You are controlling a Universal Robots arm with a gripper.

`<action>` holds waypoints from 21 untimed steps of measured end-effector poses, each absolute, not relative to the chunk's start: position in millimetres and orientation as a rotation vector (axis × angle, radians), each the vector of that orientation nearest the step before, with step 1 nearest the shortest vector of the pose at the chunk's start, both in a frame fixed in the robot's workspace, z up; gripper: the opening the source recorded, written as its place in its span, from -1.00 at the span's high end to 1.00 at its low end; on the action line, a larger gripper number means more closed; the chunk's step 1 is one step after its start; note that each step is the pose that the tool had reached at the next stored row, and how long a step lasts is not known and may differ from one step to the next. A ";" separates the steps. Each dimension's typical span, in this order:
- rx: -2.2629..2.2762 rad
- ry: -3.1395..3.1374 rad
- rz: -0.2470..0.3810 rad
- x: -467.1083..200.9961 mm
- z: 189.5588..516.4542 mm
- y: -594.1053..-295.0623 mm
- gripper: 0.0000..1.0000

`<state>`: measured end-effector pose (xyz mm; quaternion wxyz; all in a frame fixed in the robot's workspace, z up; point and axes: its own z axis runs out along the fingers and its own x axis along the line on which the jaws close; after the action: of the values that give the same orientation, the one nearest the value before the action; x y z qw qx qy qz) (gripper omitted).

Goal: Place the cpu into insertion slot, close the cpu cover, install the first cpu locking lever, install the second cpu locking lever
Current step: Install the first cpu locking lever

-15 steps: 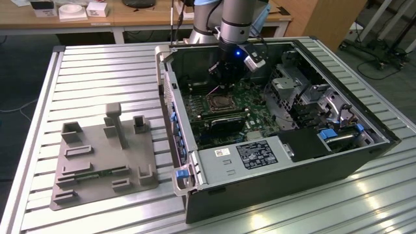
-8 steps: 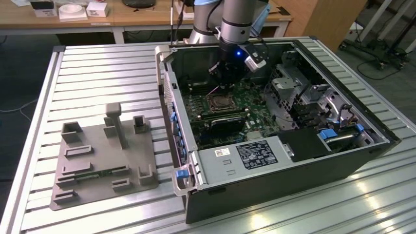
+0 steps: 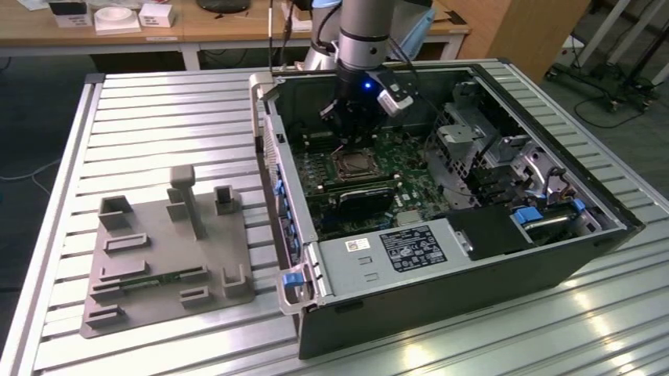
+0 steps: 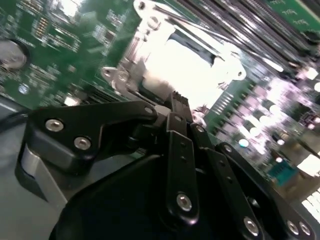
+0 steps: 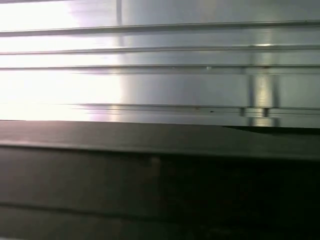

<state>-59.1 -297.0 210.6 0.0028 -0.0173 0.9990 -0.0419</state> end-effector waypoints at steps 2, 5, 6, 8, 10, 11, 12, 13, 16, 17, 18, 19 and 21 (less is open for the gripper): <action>-0.054 3.131 -0.131 -62.1 216.8 -297.0 0.80; -0.054 3.129 -0.127 -64.2 224.5 -297.0 0.80; -0.054 3.129 -0.126 -64.9 226.8 -297.0 0.80; -0.054 3.128 -0.120 -66.3 229.8 -297.0 0.80; -0.054 3.129 -0.107 -68.2 230.2 -296.9 0.80; -0.054 3.129 -0.093 -68.7 230.2 -296.8 0.80; -0.054 3.129 -0.076 -69.4 230.1 -296.6 0.80; -0.054 3.129 -0.060 -70.2 230.0 -296.3 0.80; -0.054 3.129 -0.039 -71.3 229.0 -295.3 0.80; -0.054 3.130 -0.039 -71.3 228.2 -294.5 0.80; -0.054 3.129 -0.037 -71.4 227.1 -293.5 0.80; -0.054 3.129 -0.036 -71.4 225.8 -292.4 0.80; -0.056 3.129 -0.035 -71.4 223.5 -290.3 0.80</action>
<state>-71.4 -290.3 223.5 0.0057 -0.0178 0.9998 -0.0113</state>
